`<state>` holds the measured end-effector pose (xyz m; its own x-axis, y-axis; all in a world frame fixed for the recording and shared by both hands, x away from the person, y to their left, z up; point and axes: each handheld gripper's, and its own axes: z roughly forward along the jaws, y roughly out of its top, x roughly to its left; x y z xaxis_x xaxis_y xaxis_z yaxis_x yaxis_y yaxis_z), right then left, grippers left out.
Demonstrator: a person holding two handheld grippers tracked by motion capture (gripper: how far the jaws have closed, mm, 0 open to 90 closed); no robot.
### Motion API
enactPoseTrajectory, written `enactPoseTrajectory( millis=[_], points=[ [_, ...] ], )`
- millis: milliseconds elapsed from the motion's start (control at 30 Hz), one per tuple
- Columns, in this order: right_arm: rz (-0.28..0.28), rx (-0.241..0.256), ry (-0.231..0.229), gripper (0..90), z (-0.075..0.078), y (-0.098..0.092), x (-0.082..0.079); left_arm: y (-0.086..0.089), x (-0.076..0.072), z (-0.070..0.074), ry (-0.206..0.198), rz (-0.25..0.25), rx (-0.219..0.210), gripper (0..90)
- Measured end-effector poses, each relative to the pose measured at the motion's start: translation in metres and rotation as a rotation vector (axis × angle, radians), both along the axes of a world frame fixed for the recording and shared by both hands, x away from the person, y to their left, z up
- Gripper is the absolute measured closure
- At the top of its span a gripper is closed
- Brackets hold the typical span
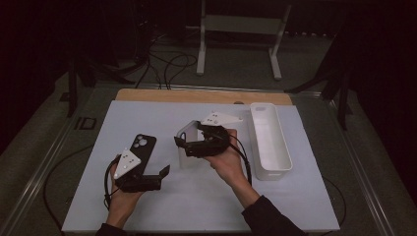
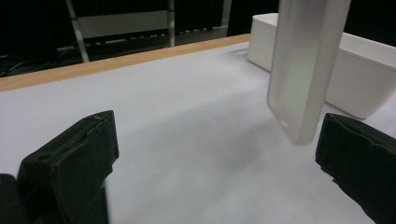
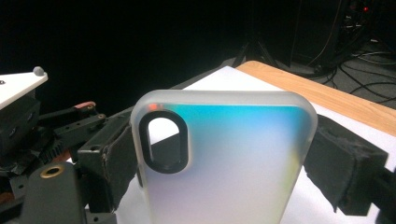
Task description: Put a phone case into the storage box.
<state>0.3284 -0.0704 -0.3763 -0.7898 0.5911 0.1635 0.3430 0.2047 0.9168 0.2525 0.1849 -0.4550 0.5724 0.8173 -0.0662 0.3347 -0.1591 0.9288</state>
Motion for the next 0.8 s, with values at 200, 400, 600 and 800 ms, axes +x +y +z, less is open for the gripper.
enactPoseTrajectory(
  millis=[200,400,600,800],
  points=[
    [-0.012,-0.003,-0.002,16.5,0.002,-0.004,0.002,0.011,-0.006,-0.004,-0.028,0.018,0.013,0.0],
    [-0.018,-0.002,-0.003,16.5,0.003,-0.007,0.004,0.020,-0.011,-0.012,-0.032,0.033,0.033,0.0],
    [-0.031,-0.009,-0.004,16.5,0.003,-0.011,0.006,0.025,-0.015,-0.018,-0.033,0.047,0.059,0.0],
    [-0.041,-0.017,-0.004,16.5,0.002,-0.015,0.010,0.033,-0.017,-0.024,-0.020,0.053,0.064,0.0]
  ],
)
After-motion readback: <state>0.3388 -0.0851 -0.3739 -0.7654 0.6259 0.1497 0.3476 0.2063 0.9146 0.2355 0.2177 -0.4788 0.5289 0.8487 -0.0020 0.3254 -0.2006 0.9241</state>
